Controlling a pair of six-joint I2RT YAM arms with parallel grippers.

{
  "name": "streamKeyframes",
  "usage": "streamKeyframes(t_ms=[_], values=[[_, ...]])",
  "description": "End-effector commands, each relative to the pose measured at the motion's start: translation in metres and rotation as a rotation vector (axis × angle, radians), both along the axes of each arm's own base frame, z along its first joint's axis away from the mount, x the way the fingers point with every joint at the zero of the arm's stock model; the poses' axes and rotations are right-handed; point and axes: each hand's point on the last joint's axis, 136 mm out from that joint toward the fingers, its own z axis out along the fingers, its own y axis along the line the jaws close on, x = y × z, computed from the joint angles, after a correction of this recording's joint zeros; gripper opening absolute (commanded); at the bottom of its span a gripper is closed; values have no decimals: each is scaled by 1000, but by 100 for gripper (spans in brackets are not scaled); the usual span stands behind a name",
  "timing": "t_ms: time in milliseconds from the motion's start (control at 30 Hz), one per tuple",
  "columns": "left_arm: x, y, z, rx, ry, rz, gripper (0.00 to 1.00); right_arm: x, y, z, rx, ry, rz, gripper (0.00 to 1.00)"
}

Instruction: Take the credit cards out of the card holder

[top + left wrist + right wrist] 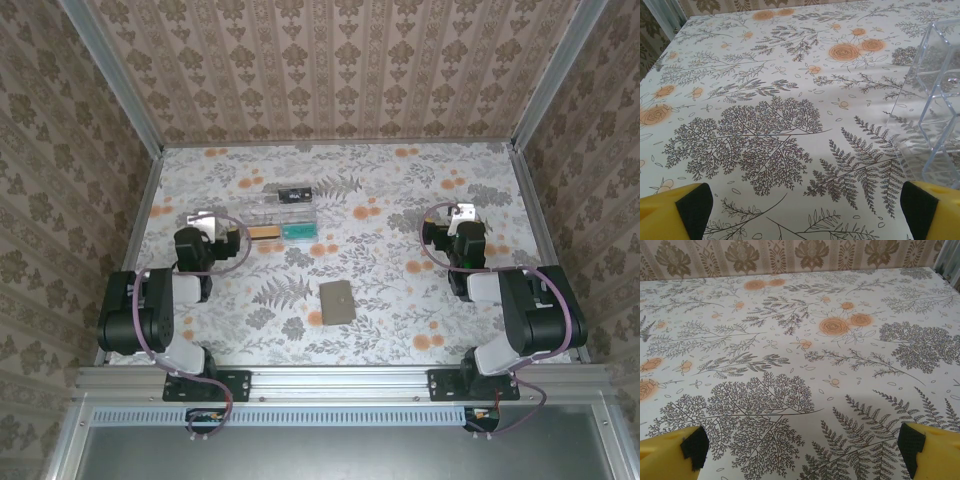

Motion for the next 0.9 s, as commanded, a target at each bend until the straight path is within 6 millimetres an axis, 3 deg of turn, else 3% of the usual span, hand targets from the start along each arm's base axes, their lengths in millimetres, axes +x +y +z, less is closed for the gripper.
streamKeyframes(t_ms=[0, 733, 867], values=[[8, -1, 15, 11, -53, -7, 100, 3, 2, 4, -2, -10, 18, 100], [8, -1, 15, -1, -48, -12, 100, 3, 2, 4, -2, -10, 19, 100], [10, -2, 25, 0, -48, -21, 100, 3, 3, 4, -2, -12, 19, 100]])
